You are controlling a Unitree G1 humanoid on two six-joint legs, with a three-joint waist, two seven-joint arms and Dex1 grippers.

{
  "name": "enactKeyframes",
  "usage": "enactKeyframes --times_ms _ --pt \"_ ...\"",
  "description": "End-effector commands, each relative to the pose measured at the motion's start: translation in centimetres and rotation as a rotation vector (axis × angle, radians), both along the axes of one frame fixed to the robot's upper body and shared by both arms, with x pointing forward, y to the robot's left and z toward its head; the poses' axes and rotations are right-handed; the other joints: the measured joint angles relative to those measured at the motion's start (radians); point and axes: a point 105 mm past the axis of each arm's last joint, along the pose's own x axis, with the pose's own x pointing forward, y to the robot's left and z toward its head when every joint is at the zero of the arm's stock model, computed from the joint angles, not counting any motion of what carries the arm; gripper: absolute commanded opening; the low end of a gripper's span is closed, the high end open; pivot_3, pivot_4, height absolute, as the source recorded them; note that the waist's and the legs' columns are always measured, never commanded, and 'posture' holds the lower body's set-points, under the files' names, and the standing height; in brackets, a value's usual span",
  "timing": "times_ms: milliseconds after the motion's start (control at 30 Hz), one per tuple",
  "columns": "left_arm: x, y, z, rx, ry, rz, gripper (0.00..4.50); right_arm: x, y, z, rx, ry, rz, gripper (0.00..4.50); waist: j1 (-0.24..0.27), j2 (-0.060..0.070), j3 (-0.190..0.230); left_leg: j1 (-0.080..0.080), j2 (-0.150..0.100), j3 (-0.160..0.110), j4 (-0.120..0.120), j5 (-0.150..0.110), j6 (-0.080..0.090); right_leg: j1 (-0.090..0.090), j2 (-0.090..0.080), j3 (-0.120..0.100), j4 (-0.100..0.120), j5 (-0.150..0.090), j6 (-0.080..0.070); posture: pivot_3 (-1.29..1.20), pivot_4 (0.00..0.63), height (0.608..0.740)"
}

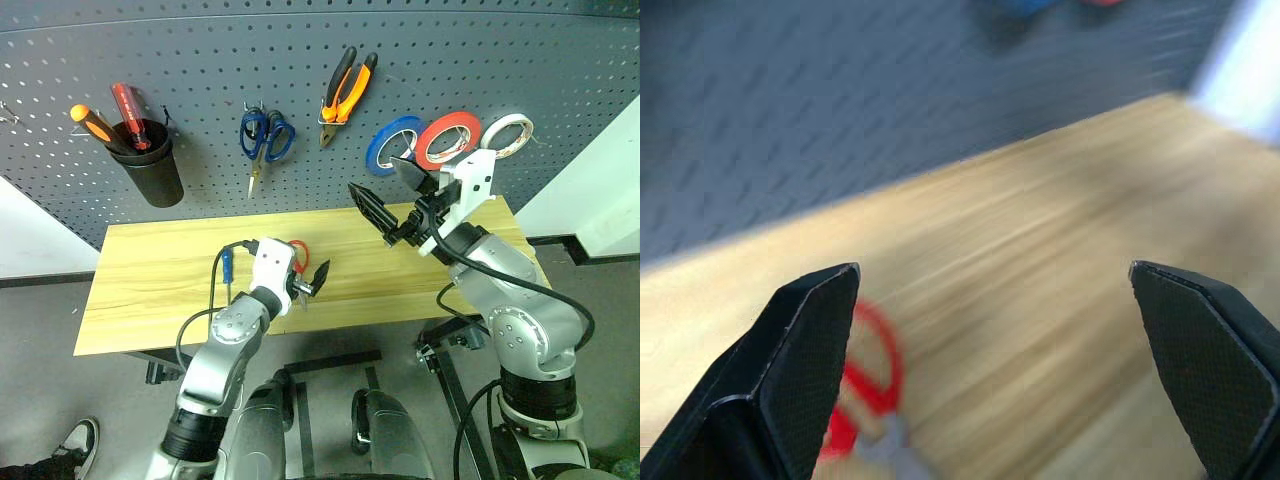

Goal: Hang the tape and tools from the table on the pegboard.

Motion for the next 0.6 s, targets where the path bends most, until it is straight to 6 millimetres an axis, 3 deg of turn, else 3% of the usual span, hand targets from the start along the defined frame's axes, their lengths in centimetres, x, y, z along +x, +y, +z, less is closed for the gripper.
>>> enactKeyframes --times_ms 33,167,267,433,600 --pt "1.0 -0.1 -1.2 -0.009 0.083 0.120 4.50 -0.7 0.4 0.8 0.005 -0.036 0.002 4.48 0.001 0.000 0.000 -0.001 -0.001 0.000 0.001 0.001 0.003 0.000 0.000 0.000 0.001 0.001 0.004 0.05 0.223 0.717" --pt "1.2 1.1 -3.9 0.022 0.241 0.363 4.50 -0.6 0.7 0.2 0.001 -0.012 -0.006 4.48 -0.002 -0.001 0.000 -0.002 -0.003 0.000 0.003 0.000 0.005 -0.001 0.001 0.000 0.002 0.000 0.007 0.04 0.244 0.717" --pt "0.9 1.1 -5.2 0.041 0.313 0.436 4.50 -0.7 1.0 0.2 0.007 -0.007 -0.006 4.48 -0.002 -0.001 0.001 -0.002 -0.002 -0.001 0.006 0.000 0.006 -0.001 0.001 0.000 0.005 0.000 0.007 0.03 0.256 0.717" --pt "0.6 0.6 -6.7 0.039 0.401 0.477 4.50 -0.8 1.2 0.1 0.012 0.006 -0.008 4.48 -0.001 -0.002 0.002 -0.002 0.000 -0.002 0.012 -0.003 0.004 -0.001 0.000 0.000 0.004 -0.002 0.003 0.02 0.273 0.717" --pt "0.7 -0.4 -6.6 0.039 0.395 0.430 4.50 -0.9 1.2 -0.1 0.012 0.018 -0.017 4.48 -0.001 -0.002 0.002 -0.003 -0.001 -0.001 0.012 -0.005 0.007 -0.001 -0.005 0.000 0.000 -0.001 0.002 0.01 0.278 0.717"
